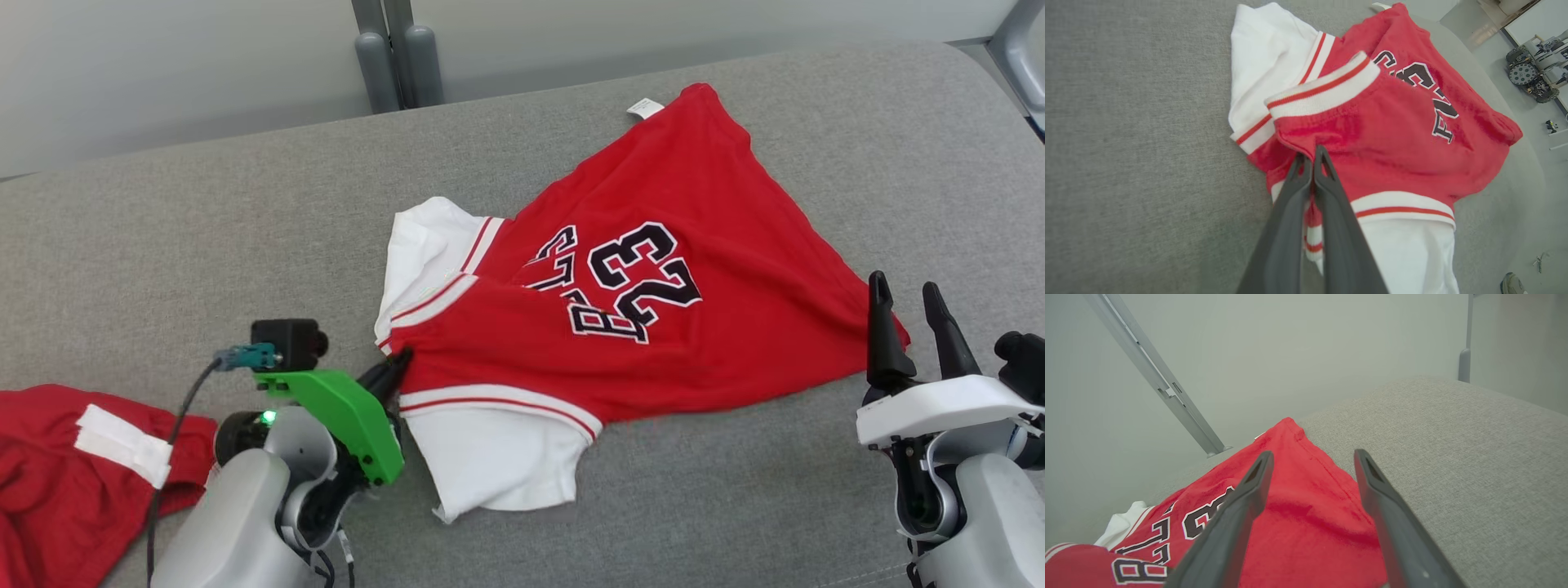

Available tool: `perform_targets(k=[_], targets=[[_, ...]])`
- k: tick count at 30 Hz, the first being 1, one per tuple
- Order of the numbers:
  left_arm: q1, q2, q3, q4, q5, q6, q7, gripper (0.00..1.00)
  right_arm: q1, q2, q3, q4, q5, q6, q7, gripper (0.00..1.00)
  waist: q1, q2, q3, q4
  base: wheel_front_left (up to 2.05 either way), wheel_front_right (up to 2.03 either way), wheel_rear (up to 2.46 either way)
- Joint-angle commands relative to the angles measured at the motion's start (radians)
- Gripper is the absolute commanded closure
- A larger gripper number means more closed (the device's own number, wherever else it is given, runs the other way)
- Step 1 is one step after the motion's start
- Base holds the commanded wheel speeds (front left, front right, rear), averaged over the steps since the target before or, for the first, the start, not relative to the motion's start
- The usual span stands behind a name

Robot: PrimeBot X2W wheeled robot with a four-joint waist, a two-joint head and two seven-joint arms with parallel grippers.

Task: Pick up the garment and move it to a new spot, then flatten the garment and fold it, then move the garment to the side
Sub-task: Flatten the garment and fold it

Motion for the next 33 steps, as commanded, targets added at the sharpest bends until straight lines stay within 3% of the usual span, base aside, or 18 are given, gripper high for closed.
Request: perform_targets(k=[1,6,12,13,14,15,22,26,29,30,33], targets=[[-0.021,0.008,0.019,0.016,-0.015,0.012,-0.009,1.0,0.001,0.002,-0.002,-0.001,-0.003,0.0,-0.003,0.0,0.0,0.0,0.003,0.0,0.0,0.0,0.0],[-0.09,-0.004,0.081,0.11,-0.044,0.041,-0.048,1.0,-0.012,0.002,0.001,-0.003,-0.005,0.0,0.004,0.0,0.0,0.0,0.018,0.003,0.0,0.0,0.0],[-0.172,-0.015,0.074,0.263,-0.024,0.026,-0.089,1.0,-0.023,0.001,0.008,0.001,-0.008,0.0,0.007,0.0,0.0,0.0,0.031,0.003,0.0,0.0,0.0],[-0.182,-0.015,0.066,0.29,-0.017,0.02,-0.101,0.87,-0.026,0.001,0.011,0.003,-0.009,0.0,0.01,0.0,0.0,0.0,0.031,0.003,0.0,0.0,0.0],[-0.189,-0.016,0.063,0.31,-0.014,0.016,-0.114,0.33,-0.027,0.001,0.014,0.004,-0.009,0.0,0.01,0.0,0.0,0.0,0.03,0.003,0.0,0.0,0.0],[-0.196,-0.017,0.056,0.328,-0.006,0.01,-0.13,0.0,-0.026,0.001,0.014,0.006,-0.009,0.0,0.009,0.0,0.0,0.0,0.027,0.005,0.0,0.0,0.0],[-0.156,0.001,0.028,0.33,0.017,-0.01,-0.254,0.0,0.003,0.001,0.02,-0.001,-0.021,0.0,0.005,0.0,0.0,0.0,-0.026,0.027,0.0,0.0,0.0],[-0.107,0.059,0.027,0.234,0.048,-0.013,-0.354,0.0,0.017,0.006,0.029,-0.026,-0.034,0.0,0.002,0.0,0.0,0.0,-0.064,0.042,0.0,0.0,0.0],[-0.052,0.114,0.043,0.121,0.088,0.024,-0.432,0.0,0.036,0.012,0.042,-0.045,-0.046,0.0,-0.005,0.0,0.0,0.0,-0.088,0.058,0.0,0.0,0.0],[-0.006,0.144,0.056,0.044,0.115,0.062,-0.455,0.0,0.048,0.015,0.04,-0.052,-0.055,0.0,-0.011,0.0,0.0,0.0,-0.102,0.07,0.0,0.0,0.0],[0.071,0.18,0.085,-0.076,0.148,0.121,-0.472,0.0,0.067,0.024,0.03,-0.065,-0.075,0.0,-0.021,0.0,0.0,0.0,-0.116,0.086,0.0,0.0,0.0]])
